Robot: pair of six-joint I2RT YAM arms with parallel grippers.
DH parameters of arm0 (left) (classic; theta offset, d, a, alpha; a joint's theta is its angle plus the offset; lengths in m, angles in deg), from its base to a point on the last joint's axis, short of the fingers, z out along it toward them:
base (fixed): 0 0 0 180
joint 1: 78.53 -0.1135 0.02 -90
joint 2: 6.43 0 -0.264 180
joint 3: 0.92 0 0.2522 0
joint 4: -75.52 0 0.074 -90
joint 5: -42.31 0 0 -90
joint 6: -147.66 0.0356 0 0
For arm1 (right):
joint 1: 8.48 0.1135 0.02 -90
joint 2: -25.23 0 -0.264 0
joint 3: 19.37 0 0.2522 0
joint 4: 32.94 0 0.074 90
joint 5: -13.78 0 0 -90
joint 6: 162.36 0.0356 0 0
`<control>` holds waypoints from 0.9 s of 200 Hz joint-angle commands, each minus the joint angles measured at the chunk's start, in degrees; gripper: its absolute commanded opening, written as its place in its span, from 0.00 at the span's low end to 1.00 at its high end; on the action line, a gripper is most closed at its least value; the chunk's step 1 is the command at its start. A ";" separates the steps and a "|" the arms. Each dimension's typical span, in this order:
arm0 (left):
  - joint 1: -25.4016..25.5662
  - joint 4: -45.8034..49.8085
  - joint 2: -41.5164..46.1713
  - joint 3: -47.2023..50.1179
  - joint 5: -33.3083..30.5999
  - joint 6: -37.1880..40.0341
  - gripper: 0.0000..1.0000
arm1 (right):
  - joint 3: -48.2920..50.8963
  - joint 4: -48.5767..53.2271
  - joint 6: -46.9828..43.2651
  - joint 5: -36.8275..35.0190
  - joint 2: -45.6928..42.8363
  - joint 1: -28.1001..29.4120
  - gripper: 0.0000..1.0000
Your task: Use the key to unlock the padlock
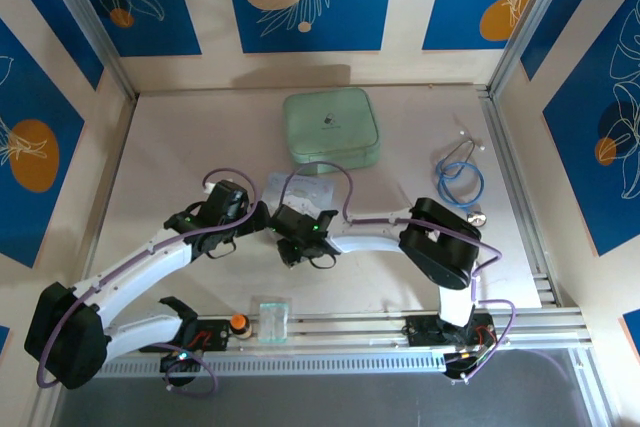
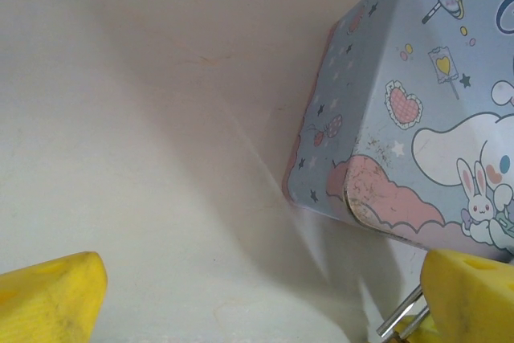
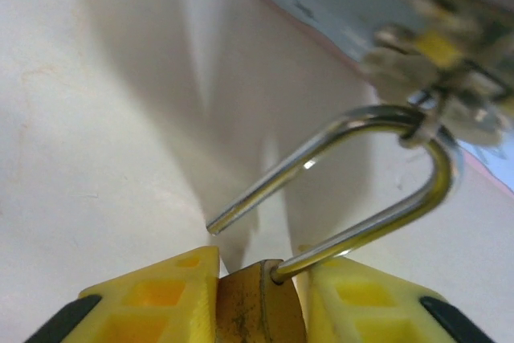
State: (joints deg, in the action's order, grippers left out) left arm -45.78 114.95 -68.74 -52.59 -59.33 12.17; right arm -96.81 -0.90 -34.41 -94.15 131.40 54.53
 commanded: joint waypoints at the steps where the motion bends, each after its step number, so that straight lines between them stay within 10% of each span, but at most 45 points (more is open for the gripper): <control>1: -0.50 -1.14 0.19 0.38 -0.93 0.67 0.99 | 4.21 0.51 2.36 2.39 -2.81 -0.85 0.26; 56: 0.10 -1.18 -0.23 -1.25 -0.52 4.00 1.00 | 11.44 -5.10 5.38 6.88 -7.84 -3.45 0.19; 180: 18.65 7.16 -18.27 -19.40 -5.95 51.08 0.99 | 31.16 -17.24 9.24 14.67 -22.59 -12.07 0.17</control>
State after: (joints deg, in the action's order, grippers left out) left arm -29.91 117.25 -82.51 -69.23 -62.28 53.57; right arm -69.14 -17.12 -28.33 -82.53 110.68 44.67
